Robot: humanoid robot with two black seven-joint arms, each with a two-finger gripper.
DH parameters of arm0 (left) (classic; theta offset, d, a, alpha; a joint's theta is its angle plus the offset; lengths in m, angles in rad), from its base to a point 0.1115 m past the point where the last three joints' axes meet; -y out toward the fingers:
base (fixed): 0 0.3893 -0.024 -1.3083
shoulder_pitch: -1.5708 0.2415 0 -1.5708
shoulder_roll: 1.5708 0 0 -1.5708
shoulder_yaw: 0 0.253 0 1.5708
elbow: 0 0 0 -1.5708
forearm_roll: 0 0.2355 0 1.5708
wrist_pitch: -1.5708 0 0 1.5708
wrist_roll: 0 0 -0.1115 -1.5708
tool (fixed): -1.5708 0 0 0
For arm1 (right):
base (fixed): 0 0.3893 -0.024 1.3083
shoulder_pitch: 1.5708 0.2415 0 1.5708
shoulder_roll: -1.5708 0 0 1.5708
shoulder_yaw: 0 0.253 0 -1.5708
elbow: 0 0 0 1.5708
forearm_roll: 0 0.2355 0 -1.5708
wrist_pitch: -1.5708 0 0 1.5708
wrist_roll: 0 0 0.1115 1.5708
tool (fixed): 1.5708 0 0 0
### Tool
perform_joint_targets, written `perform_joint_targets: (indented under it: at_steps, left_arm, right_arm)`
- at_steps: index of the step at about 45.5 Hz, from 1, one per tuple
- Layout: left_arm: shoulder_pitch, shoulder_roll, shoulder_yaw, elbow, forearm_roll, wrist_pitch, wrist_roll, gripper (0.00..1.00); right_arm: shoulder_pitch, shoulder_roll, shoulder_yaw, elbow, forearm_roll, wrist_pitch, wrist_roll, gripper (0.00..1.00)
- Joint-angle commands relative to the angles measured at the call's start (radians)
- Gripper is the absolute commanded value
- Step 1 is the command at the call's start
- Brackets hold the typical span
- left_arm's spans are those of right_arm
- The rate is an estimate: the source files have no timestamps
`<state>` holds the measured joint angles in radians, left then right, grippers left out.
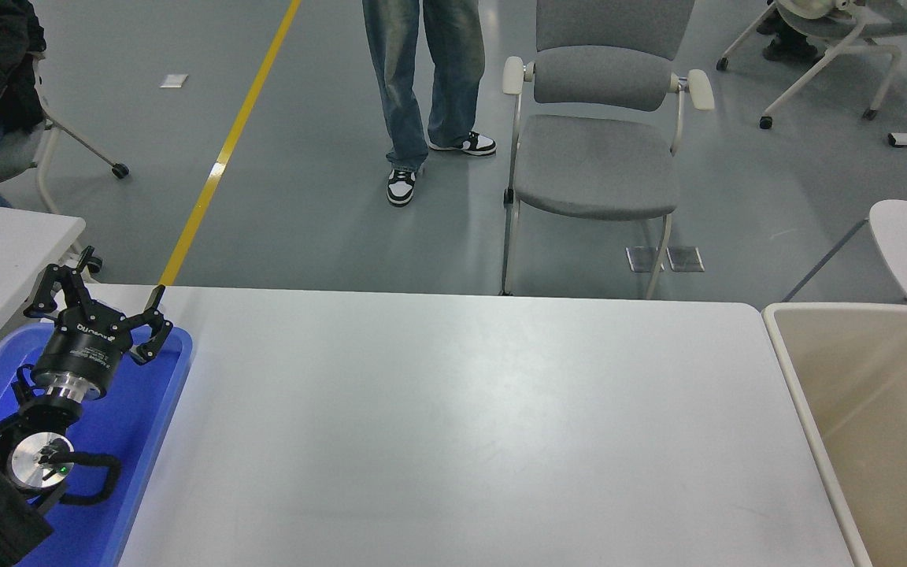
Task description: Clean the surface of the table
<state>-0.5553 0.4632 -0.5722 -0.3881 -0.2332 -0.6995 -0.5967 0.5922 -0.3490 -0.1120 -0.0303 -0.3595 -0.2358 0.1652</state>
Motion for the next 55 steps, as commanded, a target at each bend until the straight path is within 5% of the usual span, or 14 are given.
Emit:
perform_joint_targets:
  at_steps: [1,16,19,23,24,25,40,55]
  left_arm:
    - [0.000,0.000,0.000,0.000,0.000,0.000,0.000,1.00]
    - [0.000,0.000,0.000,0.000,0.000,0.000,0.000,1.00]
    - [0.000,0.000,0.000,0.000,0.000,0.000,0.000,1.00]
    - [0.000,0.000,0.000,0.000,0.000,0.000,0.000,1.00]
    - [0.000,0.002,0.000,0.000,0.000,0.000,0.000,1.00]
    - [0.000,0.000,0.000,0.000,0.000,0.000,0.000,1.00]
    - [0.000,0.000,0.000,0.000,0.000,0.000,0.000,1.00]
    - [0.000,0.002,0.000,0.000,0.000,0.000,0.000,1.00]
  right_arm:
    - [-0.046,0.076,0.002,-0.031,0.002,-0.042,-0.003,0.00]
    - [-0.052,0.078,-0.003,-0.028,0.002,-0.042,-0.001,0.00]
    - [-0.052,0.076,-0.003,-0.026,0.002,-0.039,-0.001,0.22]
    - [-0.052,0.076,-0.003,-0.026,0.002,-0.039,-0.001,0.74]
    - [-0.051,0.076,-0.005,-0.026,0.002,-0.034,-0.001,0.96]
    - [-0.052,0.076,-0.005,-0.025,0.002,-0.030,0.000,1.00]
    - [-0.008,0.015,0.014,0.032,0.005,-0.028,0.002,1.00]
    - [0.123,-0.232,0.118,0.377,0.194,-0.030,0.001,1.00]
